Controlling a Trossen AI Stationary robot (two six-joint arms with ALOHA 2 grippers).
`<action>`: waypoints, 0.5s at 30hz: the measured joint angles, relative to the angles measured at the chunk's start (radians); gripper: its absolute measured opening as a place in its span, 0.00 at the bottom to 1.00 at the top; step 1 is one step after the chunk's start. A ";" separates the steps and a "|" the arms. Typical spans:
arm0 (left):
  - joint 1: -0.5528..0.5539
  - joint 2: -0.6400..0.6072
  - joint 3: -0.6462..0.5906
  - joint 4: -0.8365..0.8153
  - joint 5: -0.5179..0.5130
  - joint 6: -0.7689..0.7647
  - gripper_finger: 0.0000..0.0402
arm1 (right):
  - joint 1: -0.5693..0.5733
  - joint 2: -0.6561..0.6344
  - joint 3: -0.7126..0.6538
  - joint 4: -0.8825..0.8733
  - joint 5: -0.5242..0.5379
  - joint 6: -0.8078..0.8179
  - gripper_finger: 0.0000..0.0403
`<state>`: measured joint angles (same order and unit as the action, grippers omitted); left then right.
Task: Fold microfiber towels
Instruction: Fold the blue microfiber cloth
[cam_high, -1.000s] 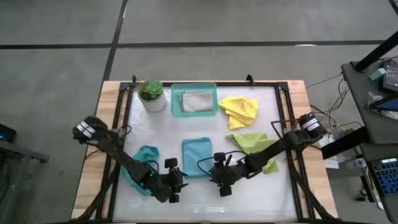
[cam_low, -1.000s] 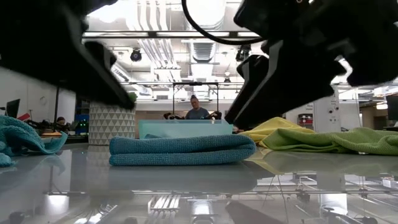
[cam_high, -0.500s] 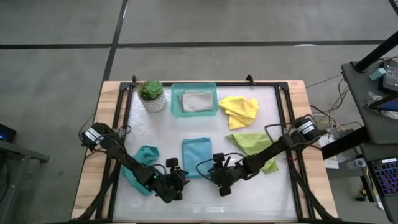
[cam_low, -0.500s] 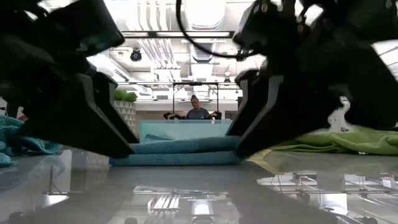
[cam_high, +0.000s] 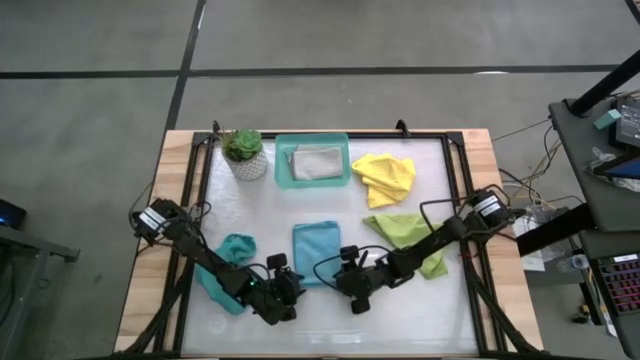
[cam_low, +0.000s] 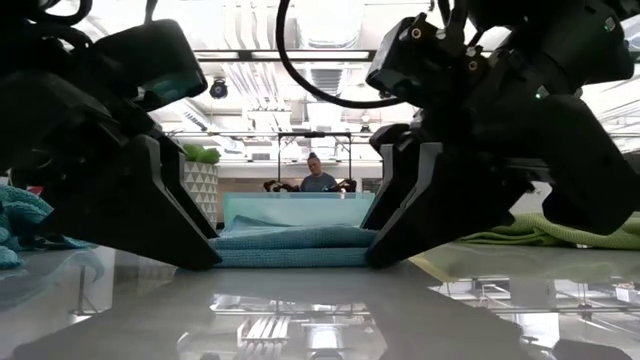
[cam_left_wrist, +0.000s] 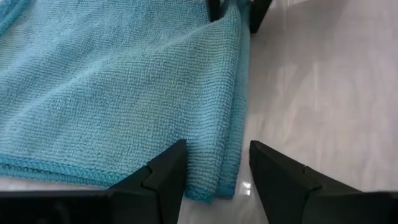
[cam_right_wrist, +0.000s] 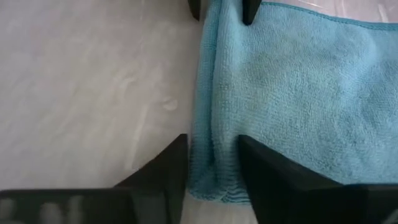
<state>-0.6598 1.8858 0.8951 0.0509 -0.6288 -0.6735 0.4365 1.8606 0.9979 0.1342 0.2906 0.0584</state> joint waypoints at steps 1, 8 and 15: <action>0.001 -0.001 0.000 0.001 0.006 -0.001 0.40 | -0.003 0.000 0.001 -0.010 -0.008 -0.011 0.27; 0.002 -0.006 -0.002 0.073 0.060 0.005 0.40 | -0.007 -0.063 0.001 -0.203 0.007 -0.166 0.08; 0.012 -0.014 -0.003 0.067 0.065 0.006 0.40 | -0.020 -0.123 -0.002 -0.297 -0.059 -0.102 0.14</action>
<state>-0.6473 1.8713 0.8925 0.1176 -0.5640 -0.6670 0.4168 1.7376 0.9958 -0.1625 0.2320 -0.0439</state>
